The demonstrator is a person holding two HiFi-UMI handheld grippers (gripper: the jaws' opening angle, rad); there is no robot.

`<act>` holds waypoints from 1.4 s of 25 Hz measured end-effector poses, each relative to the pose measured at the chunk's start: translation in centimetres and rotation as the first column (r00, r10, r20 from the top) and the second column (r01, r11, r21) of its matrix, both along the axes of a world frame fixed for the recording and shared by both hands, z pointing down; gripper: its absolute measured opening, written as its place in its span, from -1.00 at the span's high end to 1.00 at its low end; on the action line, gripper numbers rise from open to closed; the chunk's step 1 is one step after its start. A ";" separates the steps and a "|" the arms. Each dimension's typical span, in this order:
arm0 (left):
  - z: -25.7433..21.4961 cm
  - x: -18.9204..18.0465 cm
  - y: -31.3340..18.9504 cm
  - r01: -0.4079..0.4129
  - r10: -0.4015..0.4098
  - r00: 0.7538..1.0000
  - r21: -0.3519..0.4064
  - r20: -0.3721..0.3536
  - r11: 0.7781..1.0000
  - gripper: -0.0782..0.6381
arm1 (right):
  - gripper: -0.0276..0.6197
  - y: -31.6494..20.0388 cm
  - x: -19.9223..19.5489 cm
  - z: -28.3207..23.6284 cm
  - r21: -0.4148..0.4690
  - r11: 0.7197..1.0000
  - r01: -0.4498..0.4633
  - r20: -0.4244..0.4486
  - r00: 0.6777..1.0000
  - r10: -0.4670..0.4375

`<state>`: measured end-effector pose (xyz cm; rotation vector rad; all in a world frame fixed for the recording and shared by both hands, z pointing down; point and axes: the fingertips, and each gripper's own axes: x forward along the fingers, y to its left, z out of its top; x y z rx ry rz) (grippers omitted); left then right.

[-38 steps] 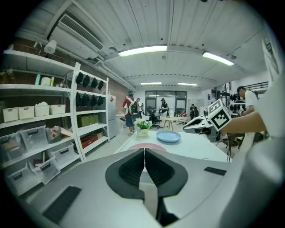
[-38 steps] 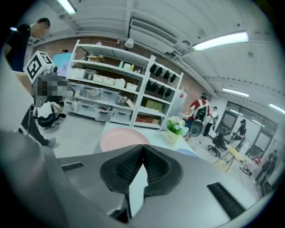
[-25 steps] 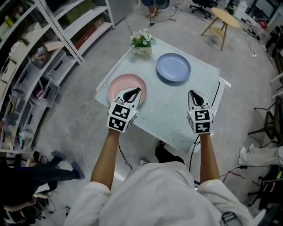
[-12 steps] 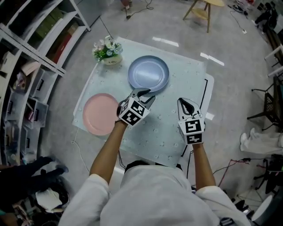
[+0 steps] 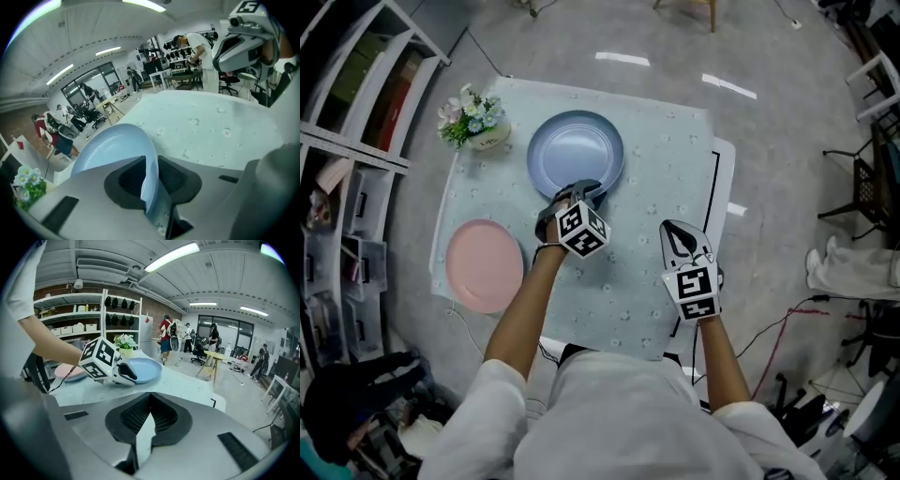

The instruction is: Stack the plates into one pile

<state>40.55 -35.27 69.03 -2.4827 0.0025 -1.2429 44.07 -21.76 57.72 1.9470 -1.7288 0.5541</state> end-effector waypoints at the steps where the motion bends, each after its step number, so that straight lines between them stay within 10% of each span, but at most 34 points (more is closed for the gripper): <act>1: 0.2 0.2 -0.2 -0.004 0.004 1.000 0.019 0.008 1.000 0.54 | 0.87 0.2 0.3 0.3 -0.004 1.000 -0.006 0.005 1.000 0.006; 8: -0.2 0.0 0.7 -0.039 0.038 0.999 0.027 0.040 0.999 0.68 | 0.87 1.5 0.5 0.1 -0.007 1.000 -0.020 -0.007 1.000 0.020; 16: -8.0 -4.3 3.7 -0.063 0.064 0.991 0.012 -0.121 0.998 0.67 | 0.87 3.5 -4.7 -2.3 0.024 1.000 0.015 -0.057 0.998 -0.014; 28: -15.0 -19.6 13.6 -0.098 0.119 0.980 0.131 -0.159 0.986 0.64 | 0.87 7.4 -19.3 -8.7 0.125 0.979 0.164 -0.133 0.980 -0.147; 35: -15.9 -30.2 14.6 0.024 -0.001 0.991 0.172 -0.135 0.985 0.64 | 0.87 8.3 -27.3 -10.4 0.160 0.950 0.267 -0.156 0.958 -0.243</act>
